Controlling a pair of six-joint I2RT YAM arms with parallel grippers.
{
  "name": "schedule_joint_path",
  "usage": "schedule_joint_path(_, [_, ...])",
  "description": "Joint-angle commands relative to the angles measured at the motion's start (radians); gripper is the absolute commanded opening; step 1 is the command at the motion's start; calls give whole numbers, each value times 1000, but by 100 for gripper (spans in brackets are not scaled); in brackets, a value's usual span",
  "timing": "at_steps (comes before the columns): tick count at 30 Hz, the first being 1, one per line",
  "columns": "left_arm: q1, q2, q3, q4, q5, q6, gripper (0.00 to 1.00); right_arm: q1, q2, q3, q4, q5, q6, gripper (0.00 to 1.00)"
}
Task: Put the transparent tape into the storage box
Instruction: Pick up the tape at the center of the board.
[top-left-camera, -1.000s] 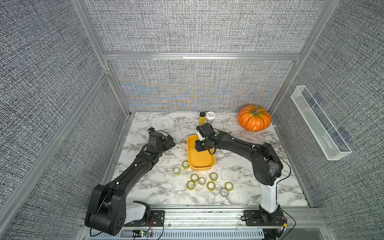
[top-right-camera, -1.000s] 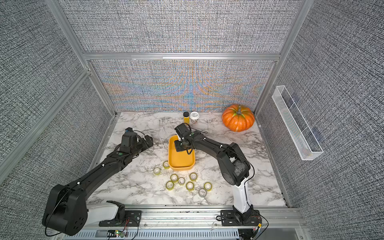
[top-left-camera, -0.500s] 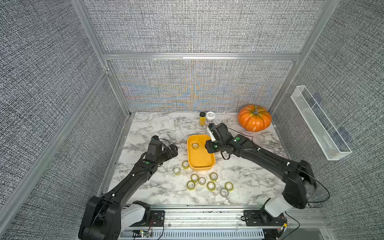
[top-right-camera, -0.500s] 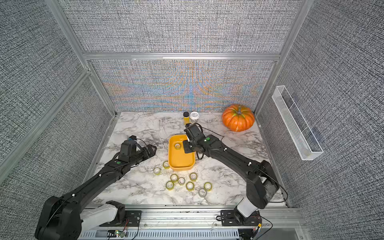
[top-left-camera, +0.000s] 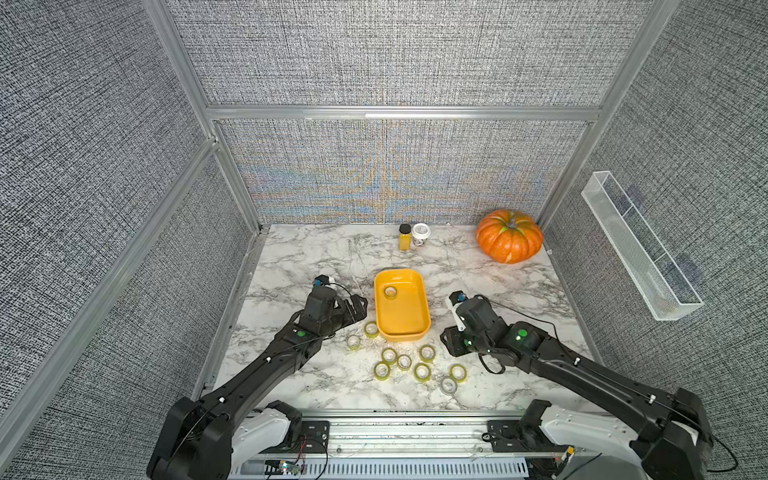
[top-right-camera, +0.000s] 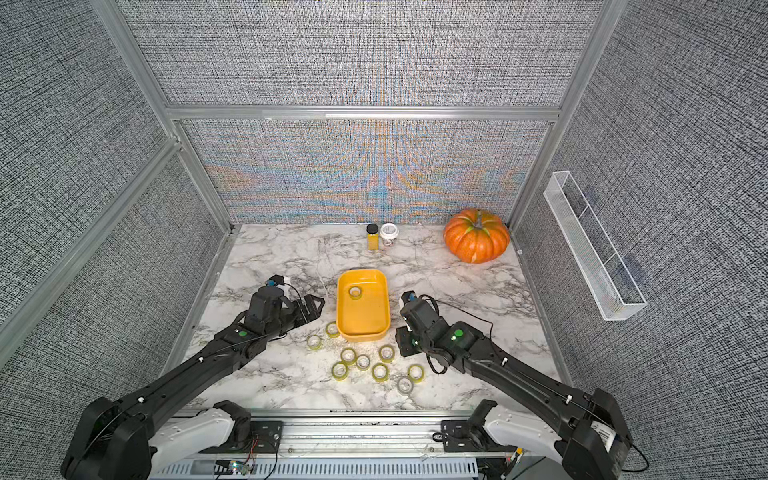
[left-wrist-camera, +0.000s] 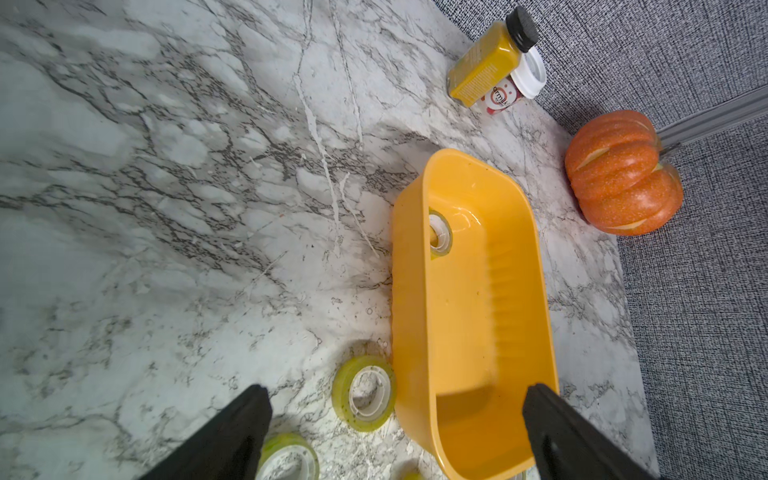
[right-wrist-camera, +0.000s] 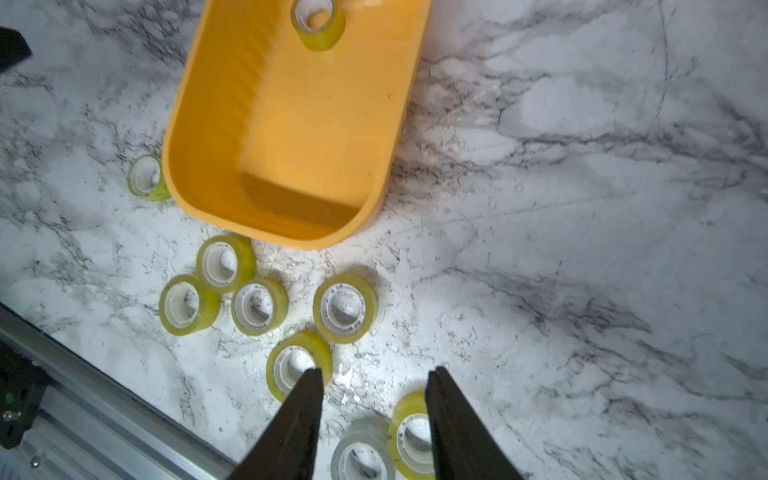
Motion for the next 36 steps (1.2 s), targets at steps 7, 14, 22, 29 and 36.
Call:
schedule_joint_path(7, [-84, -77, 10, -97, -79, -78, 99, 45, -49, -75, 4, -12, 121, 44])
schedule_joint_path(14, [-88, -213, -33, -137, -136, -103, 100, 52, -74, -75, -29, -12, 160, 43])
schedule_joint_path(22, [-88, -249, -119, -56, -221, -77, 100, 116, -83, -134, -29, 37, 283, 42])
schedule_joint_path(29, [-88, -246, -96, 8, -244, -9, 100, 183, 39, -133, -97, 140, 388, 40])
schedule_joint_path(36, [-88, -173, -35, -39, -251, 23, 100, 212, 146, -137, -13, 120, 388, 39])
